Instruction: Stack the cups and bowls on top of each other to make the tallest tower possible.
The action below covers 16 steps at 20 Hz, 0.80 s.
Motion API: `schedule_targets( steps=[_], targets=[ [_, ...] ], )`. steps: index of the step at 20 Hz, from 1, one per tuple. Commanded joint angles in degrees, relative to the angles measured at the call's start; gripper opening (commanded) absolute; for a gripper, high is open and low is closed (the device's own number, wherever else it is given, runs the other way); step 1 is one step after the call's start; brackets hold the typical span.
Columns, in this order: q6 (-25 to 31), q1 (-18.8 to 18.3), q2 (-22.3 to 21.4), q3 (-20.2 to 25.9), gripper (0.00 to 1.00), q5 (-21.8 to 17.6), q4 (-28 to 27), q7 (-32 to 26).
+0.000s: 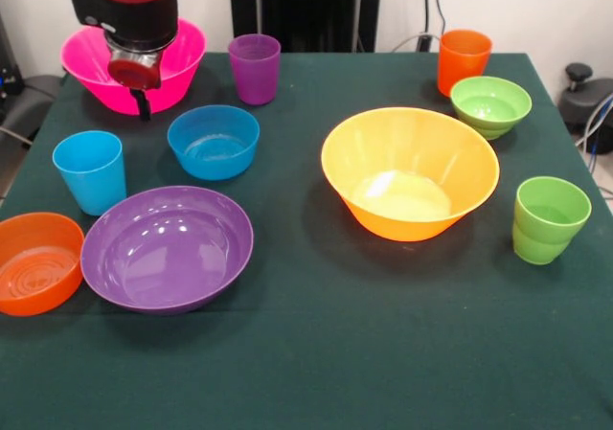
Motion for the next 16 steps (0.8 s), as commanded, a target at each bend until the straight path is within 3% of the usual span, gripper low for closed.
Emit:
schedule_targets(
  steps=[1, 6, 16],
  targets=[
    [-5.4, -1.4, -1.3, 3.3, 1.0, -5.1, 8.3, -9.7],
    [-7.3, -3.9, -2.4, 3.5, 1.0, -6.8, 11.6, -9.9],
    [-11.1, -13.2, -3.2, 4.8, 1.0, -11.5, 17.2, -14.4]
  ],
)
